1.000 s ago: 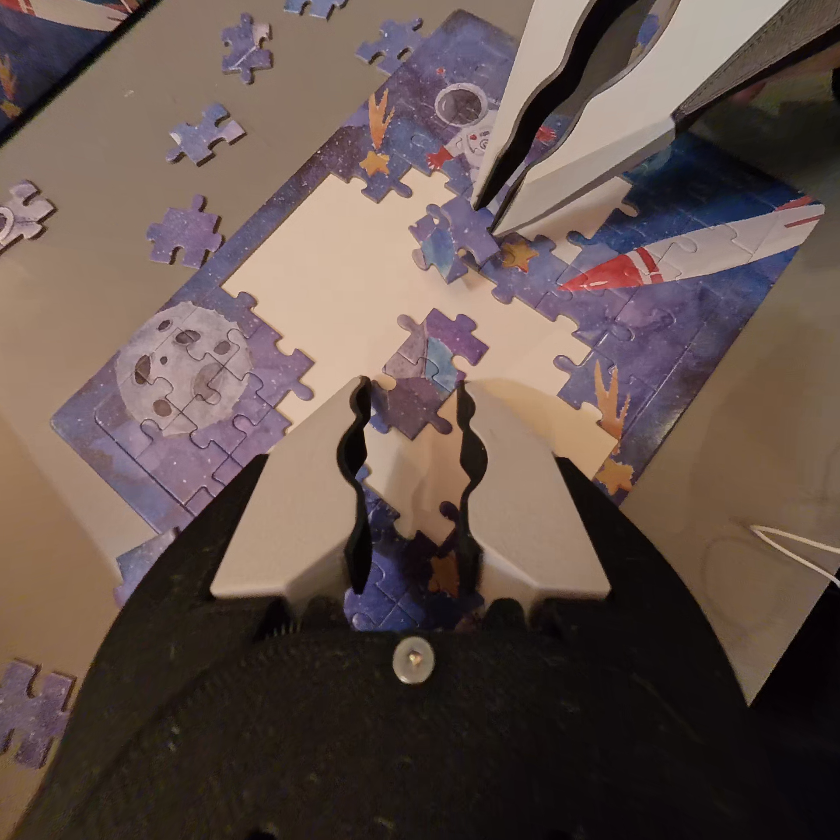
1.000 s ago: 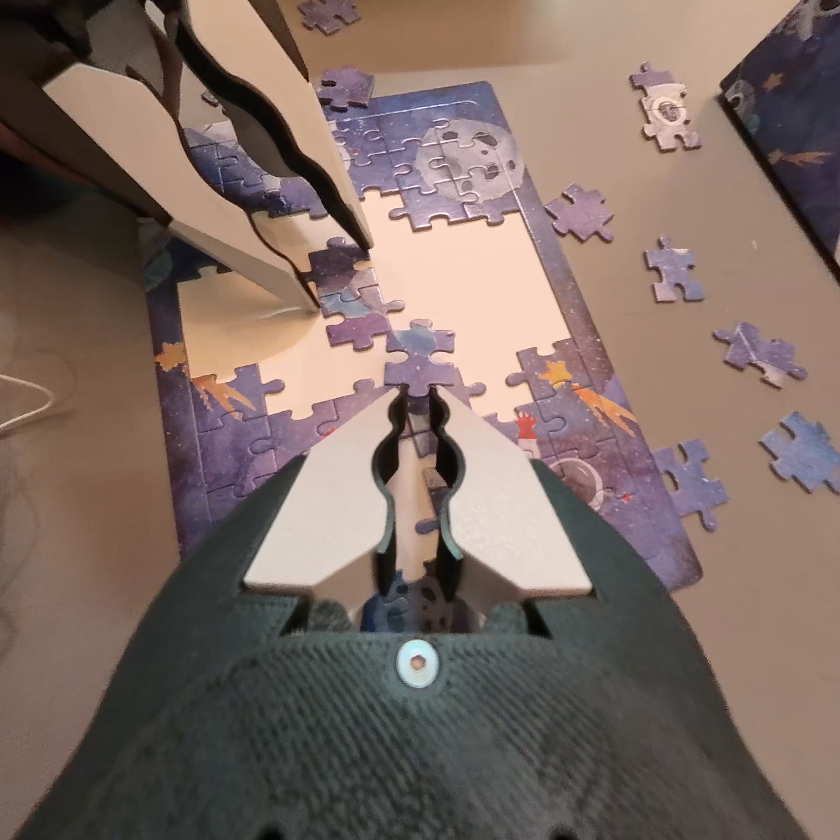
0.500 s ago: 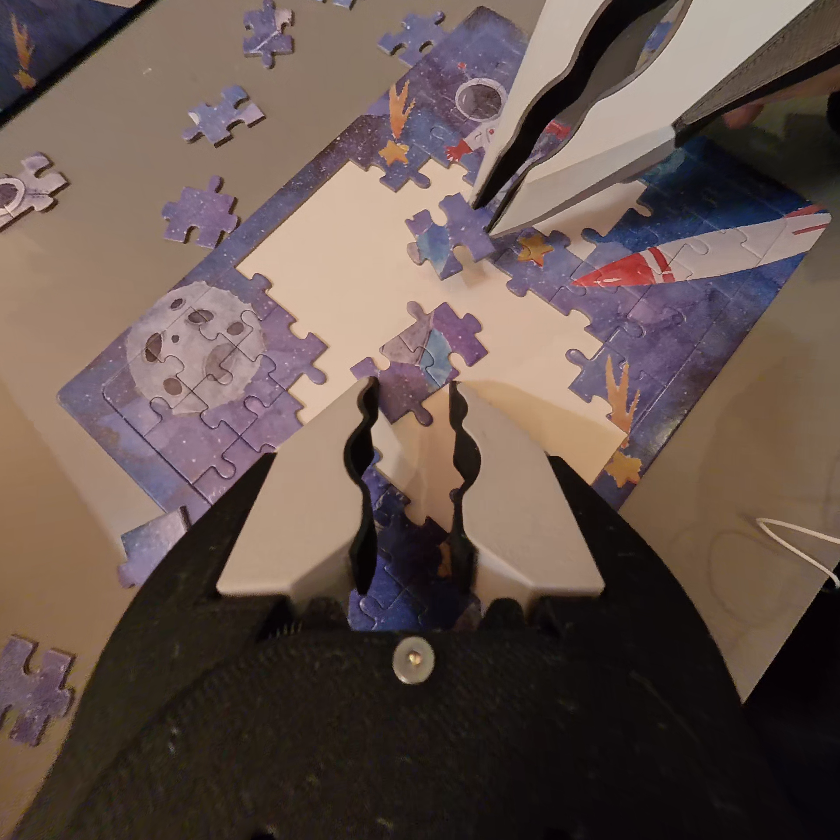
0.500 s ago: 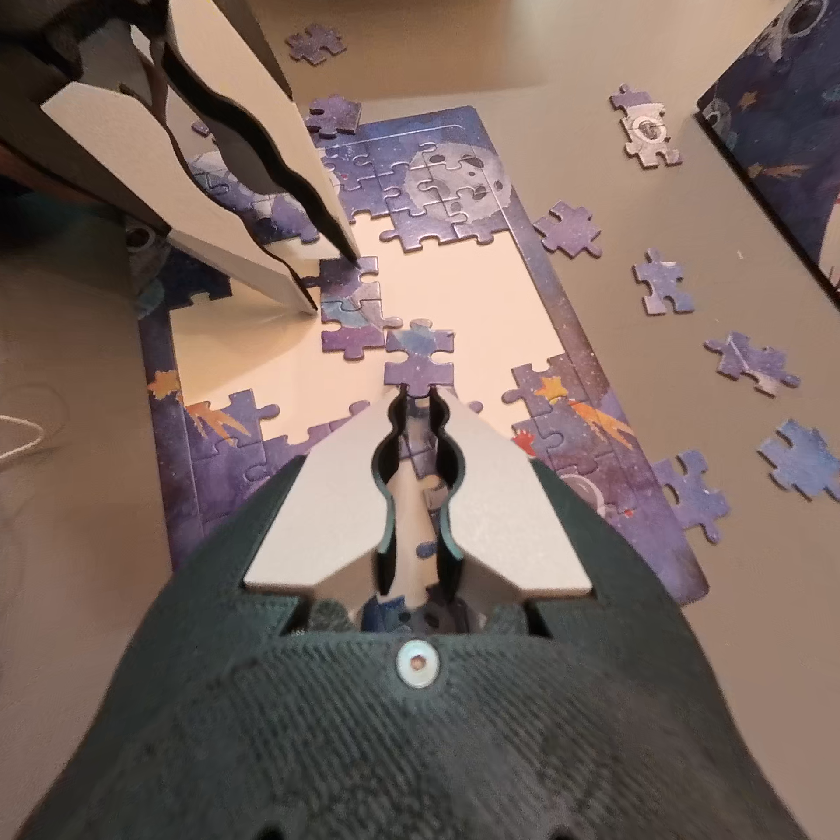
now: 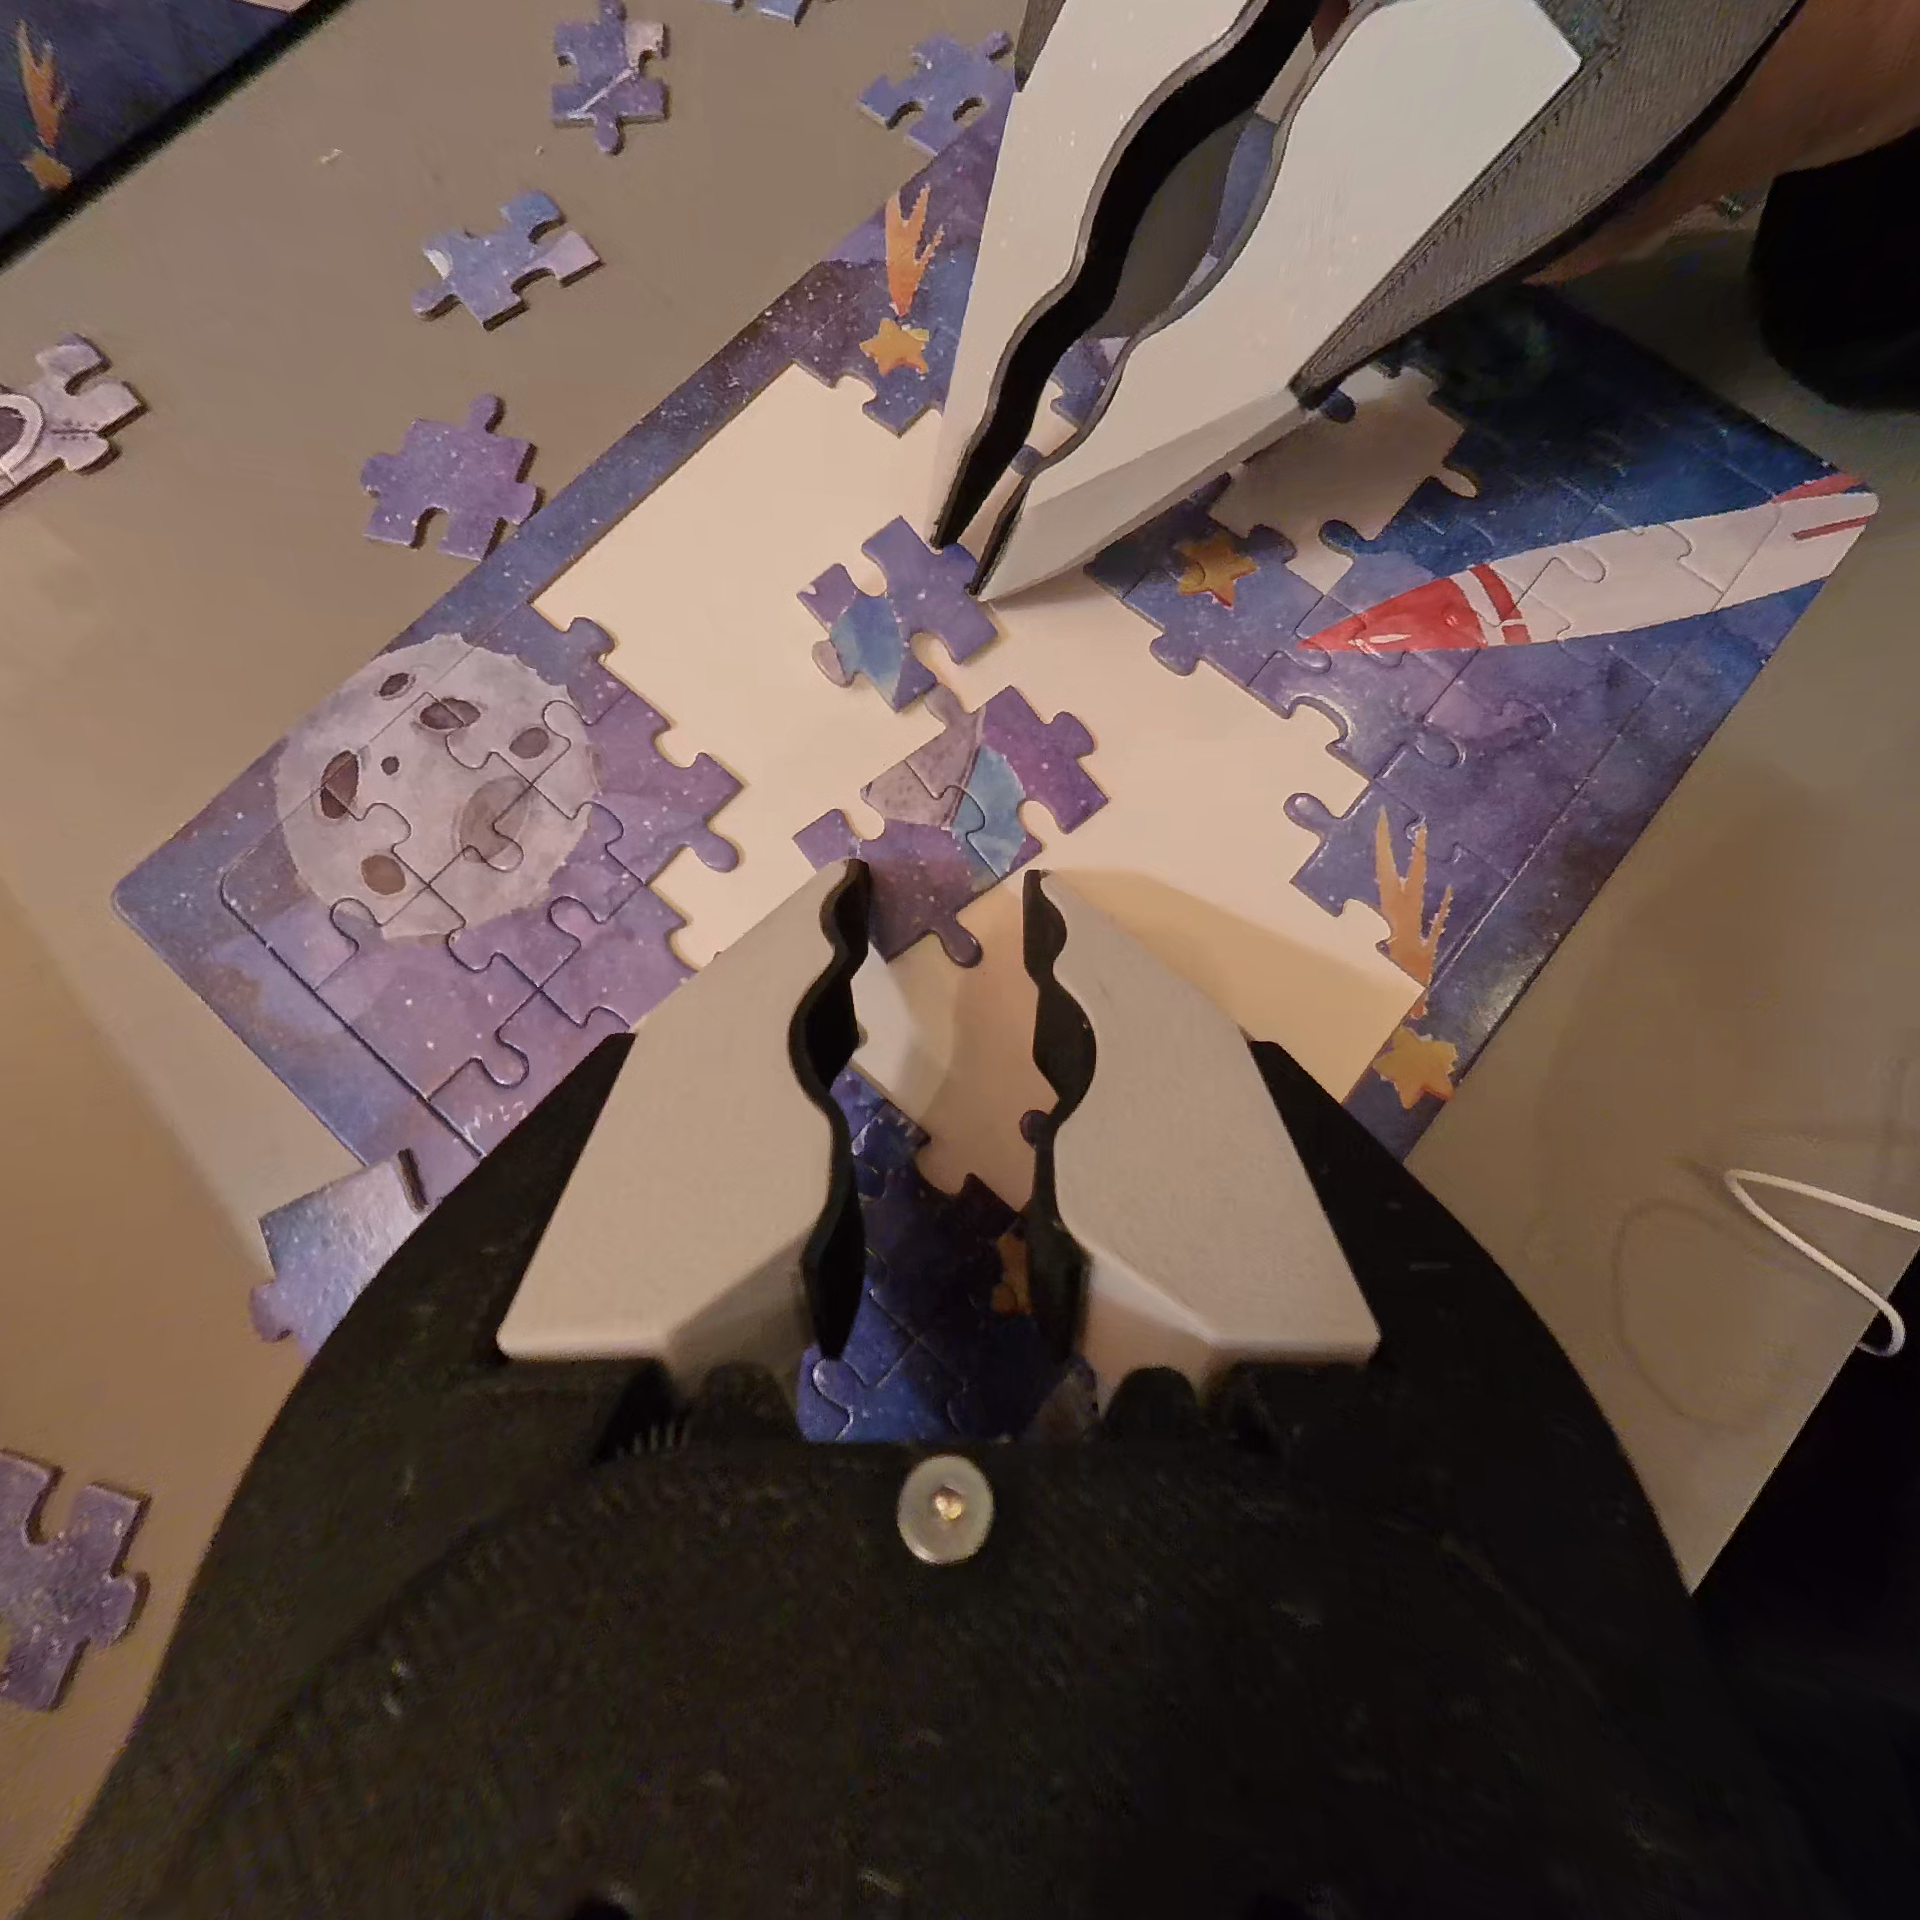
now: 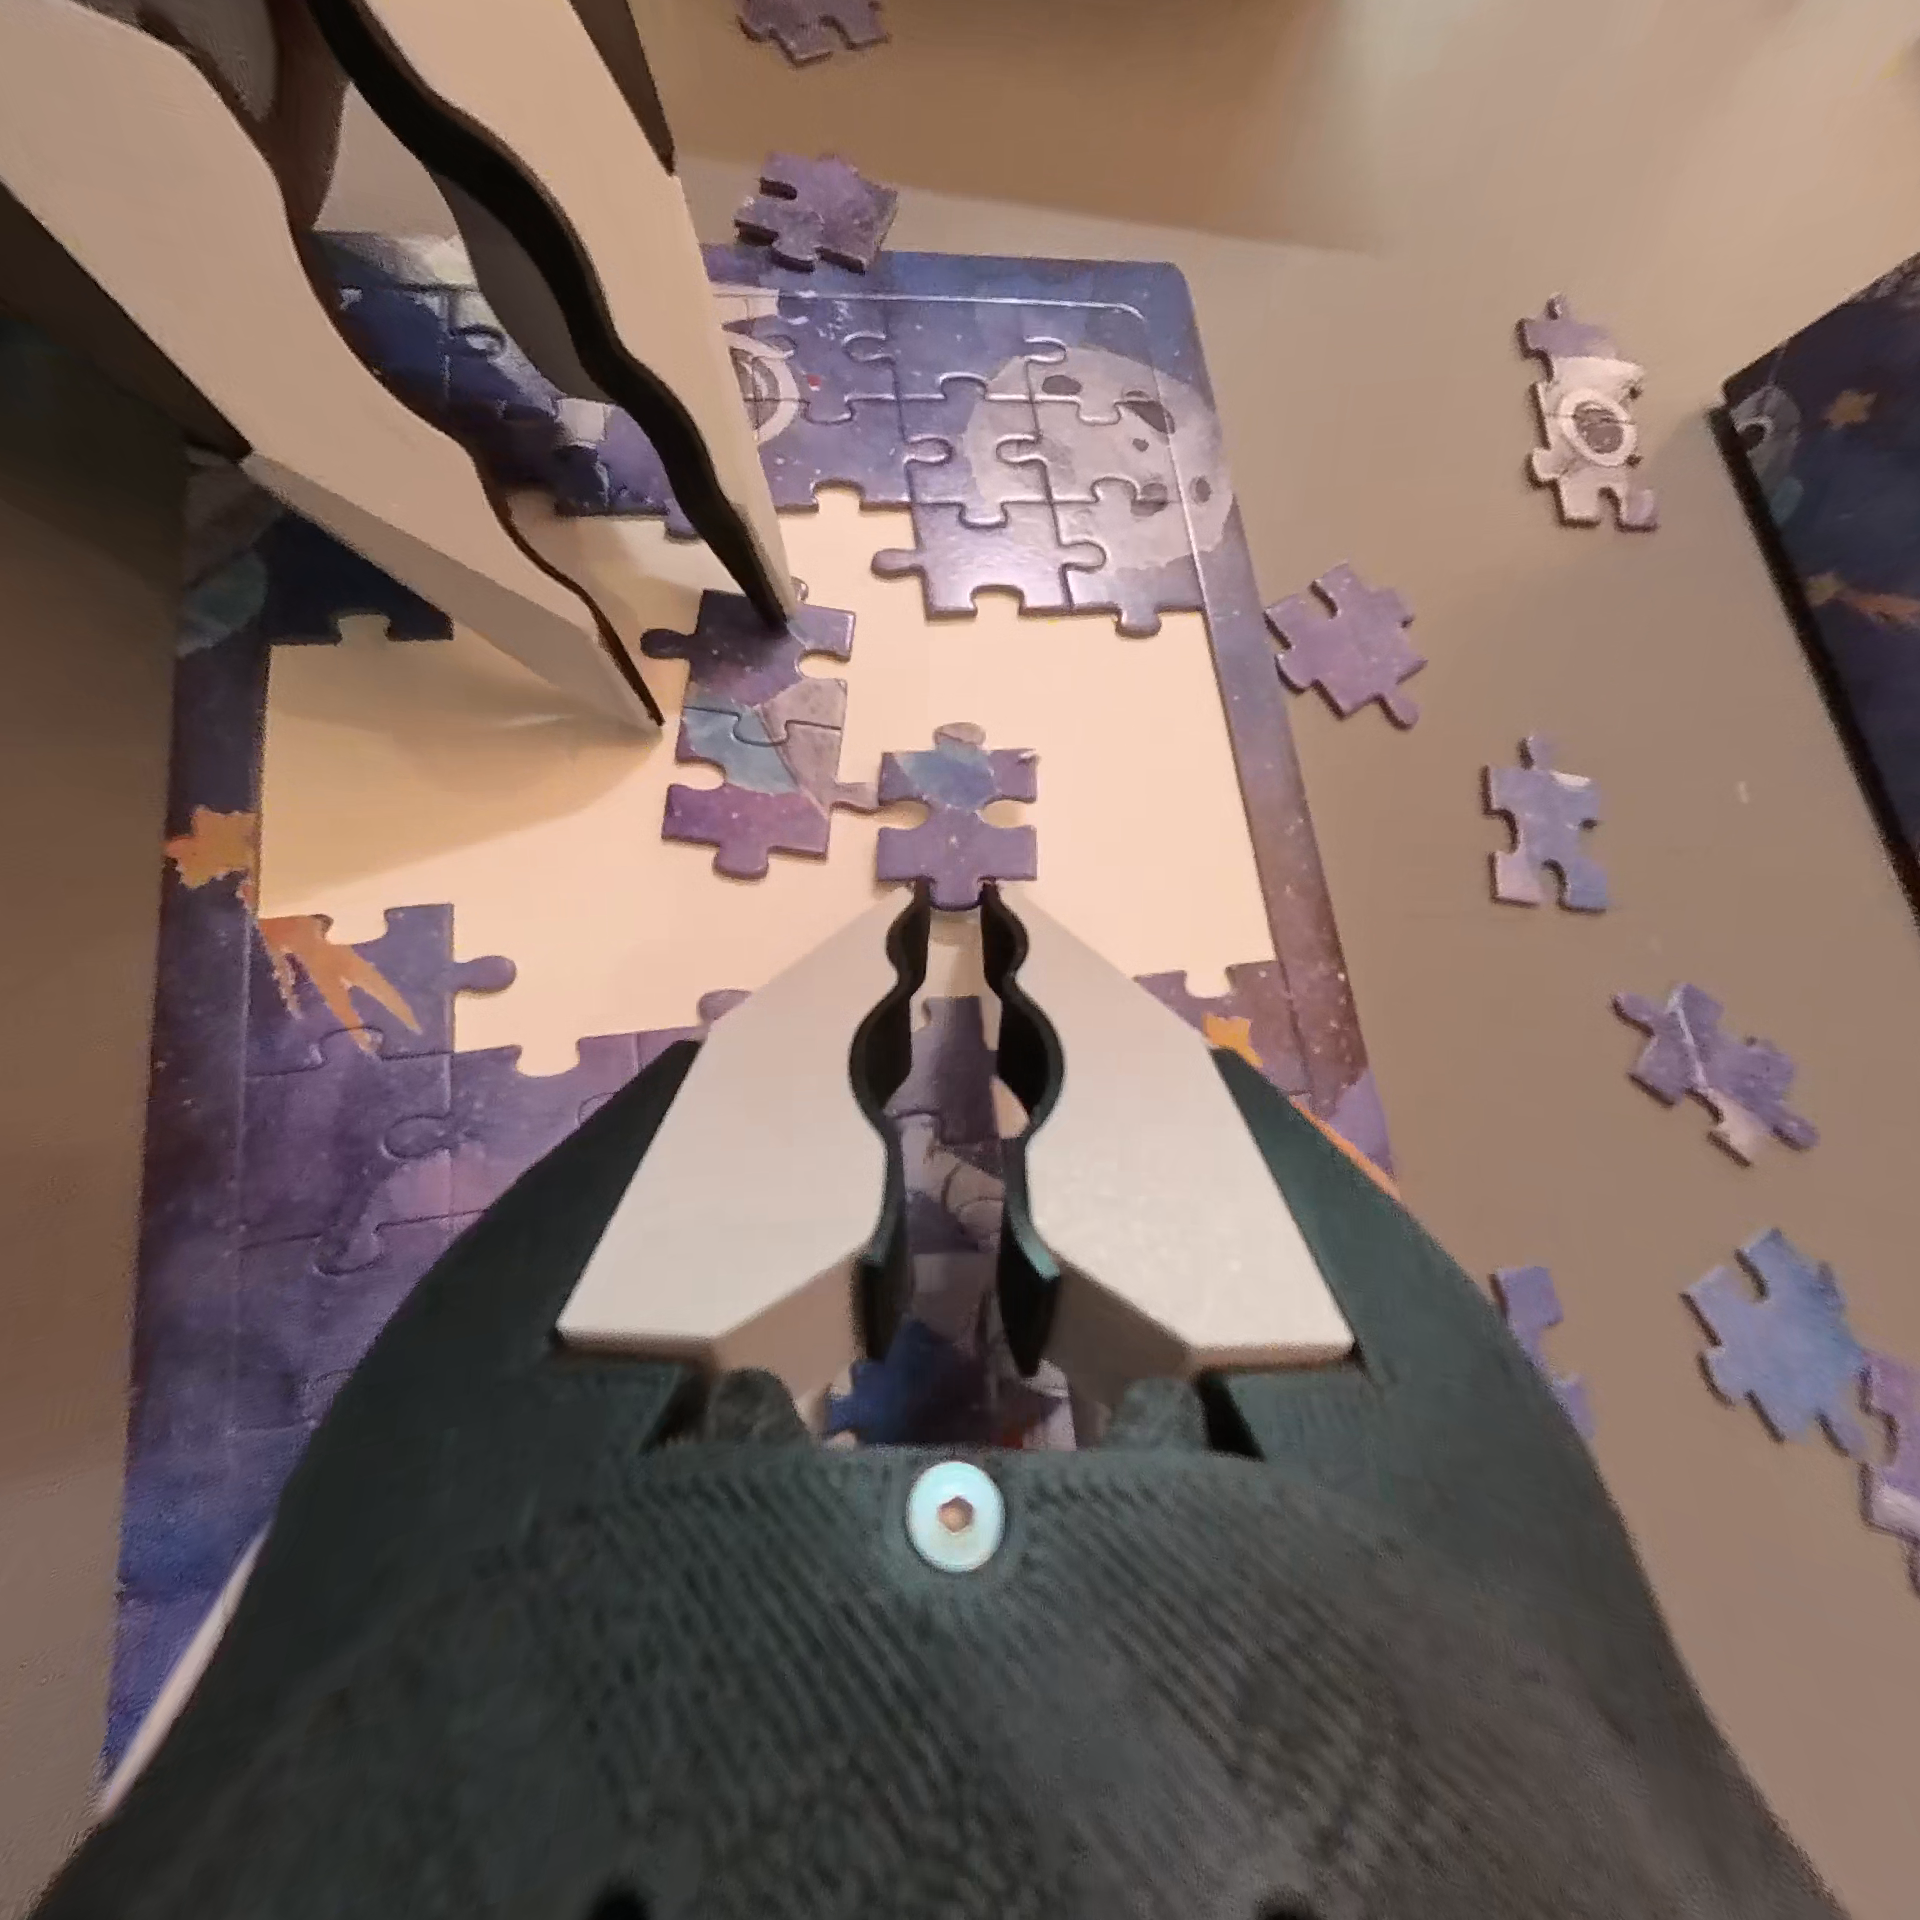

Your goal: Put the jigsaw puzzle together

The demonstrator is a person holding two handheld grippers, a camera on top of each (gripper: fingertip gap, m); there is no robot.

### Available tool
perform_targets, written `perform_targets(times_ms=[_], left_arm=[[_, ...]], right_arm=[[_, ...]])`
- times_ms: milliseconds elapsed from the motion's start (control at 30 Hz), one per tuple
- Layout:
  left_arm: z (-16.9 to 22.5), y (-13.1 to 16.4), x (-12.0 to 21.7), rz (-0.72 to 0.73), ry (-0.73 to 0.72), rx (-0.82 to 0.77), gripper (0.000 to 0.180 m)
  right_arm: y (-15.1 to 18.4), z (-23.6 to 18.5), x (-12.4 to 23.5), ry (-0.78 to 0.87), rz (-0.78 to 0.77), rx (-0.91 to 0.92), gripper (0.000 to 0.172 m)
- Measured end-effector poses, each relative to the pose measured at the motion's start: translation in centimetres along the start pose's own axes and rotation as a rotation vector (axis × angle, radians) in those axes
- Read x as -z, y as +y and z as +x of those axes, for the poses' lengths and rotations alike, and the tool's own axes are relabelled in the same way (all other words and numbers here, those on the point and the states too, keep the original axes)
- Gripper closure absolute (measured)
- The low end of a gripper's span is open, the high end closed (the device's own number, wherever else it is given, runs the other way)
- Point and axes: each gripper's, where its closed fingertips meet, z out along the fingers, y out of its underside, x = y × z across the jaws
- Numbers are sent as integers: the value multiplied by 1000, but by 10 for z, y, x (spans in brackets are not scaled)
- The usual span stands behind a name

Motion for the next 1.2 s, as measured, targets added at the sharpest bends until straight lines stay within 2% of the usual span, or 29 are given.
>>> perform_targets(times_ms=[1200], left_arm=[[-2, 0, 0, 1, -1, 6, 152]], right_arm=[[-3, -8, -4, -29, -16, -21, 163]])
